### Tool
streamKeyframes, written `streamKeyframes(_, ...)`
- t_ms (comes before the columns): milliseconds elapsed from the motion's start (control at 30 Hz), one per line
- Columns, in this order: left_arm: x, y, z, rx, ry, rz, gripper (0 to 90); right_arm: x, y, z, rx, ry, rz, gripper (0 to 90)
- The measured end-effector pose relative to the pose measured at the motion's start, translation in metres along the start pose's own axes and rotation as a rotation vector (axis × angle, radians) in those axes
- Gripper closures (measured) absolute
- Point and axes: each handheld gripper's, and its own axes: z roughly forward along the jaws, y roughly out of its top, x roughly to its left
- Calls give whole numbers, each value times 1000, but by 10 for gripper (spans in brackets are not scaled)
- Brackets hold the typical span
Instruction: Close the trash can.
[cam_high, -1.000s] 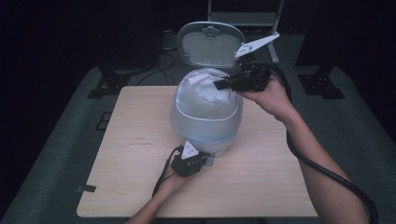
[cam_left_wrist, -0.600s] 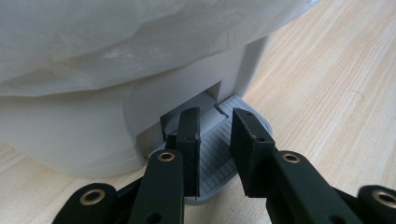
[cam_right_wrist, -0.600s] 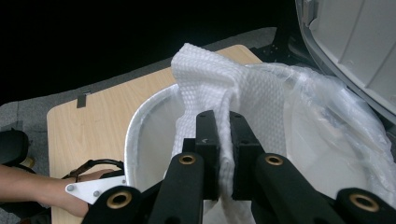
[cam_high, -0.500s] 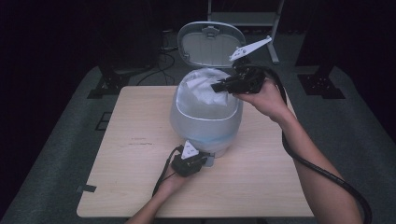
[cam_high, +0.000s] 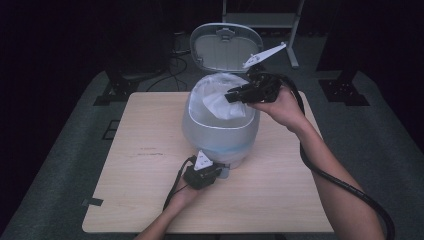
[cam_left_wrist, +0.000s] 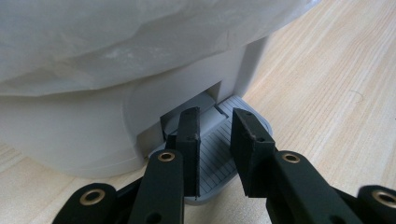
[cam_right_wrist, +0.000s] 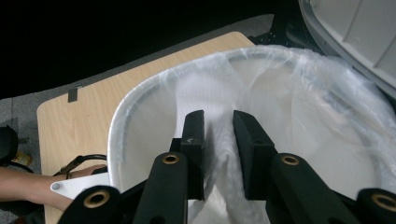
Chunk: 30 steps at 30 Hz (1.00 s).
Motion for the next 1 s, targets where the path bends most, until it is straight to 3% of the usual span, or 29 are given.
streamKeyframes(200, 0, 0, 0, 0, 0, 0, 730, -2, -4, 3, 7, 11, 19, 649)
streamKeyframes(400, 0, 0, 0, 1, 0, 0, 730, -2, -7, 0, -1, 18, 21, 636)
streamKeyframes(1000, -1, 0, 0, -1, 4, 9, 728, -5, -35, -33, -51, 5, 31, 601)
